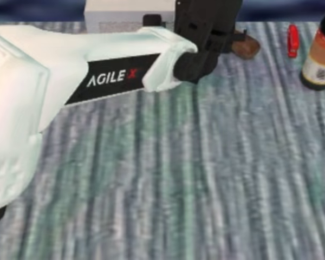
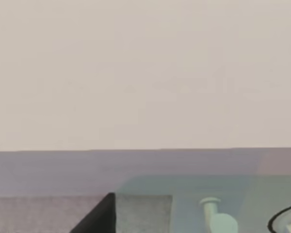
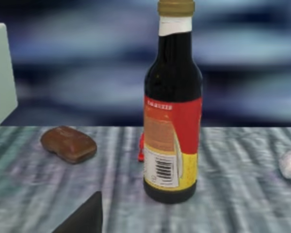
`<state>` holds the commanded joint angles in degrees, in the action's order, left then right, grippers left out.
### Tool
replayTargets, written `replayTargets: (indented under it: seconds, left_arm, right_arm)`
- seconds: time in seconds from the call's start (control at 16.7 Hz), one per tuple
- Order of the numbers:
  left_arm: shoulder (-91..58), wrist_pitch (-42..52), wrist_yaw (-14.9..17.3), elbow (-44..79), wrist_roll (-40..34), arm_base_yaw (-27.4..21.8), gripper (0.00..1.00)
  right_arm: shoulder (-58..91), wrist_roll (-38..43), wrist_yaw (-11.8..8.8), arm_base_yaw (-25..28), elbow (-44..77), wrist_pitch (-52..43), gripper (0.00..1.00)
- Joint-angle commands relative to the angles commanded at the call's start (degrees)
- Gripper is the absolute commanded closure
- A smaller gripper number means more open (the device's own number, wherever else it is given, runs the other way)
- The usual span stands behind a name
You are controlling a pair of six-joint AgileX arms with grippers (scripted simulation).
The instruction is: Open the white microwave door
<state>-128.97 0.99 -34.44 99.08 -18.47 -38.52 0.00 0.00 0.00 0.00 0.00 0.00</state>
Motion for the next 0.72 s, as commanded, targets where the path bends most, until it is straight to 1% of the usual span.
replayTargets:
  seconds: [0.6,0.66,0.72]
  left_arm:
    - [0.00,0.00,0.00,0.00,0.00,0.00,0.98]
    - [0.00,0.00,0.00,0.00,0.00,0.00,1.00]
    - [0.00,0.00,0.00,0.00,0.00,0.00,1.00]
  right_arm:
    - [0.00,0.00,0.00,0.00,0.00,0.00,0.00]
    - [0.00,0.00,0.00,0.00,0.00,0.00,0.00]
    - [0.00,0.00,0.00,0.00,0.00,0.00,0.00]
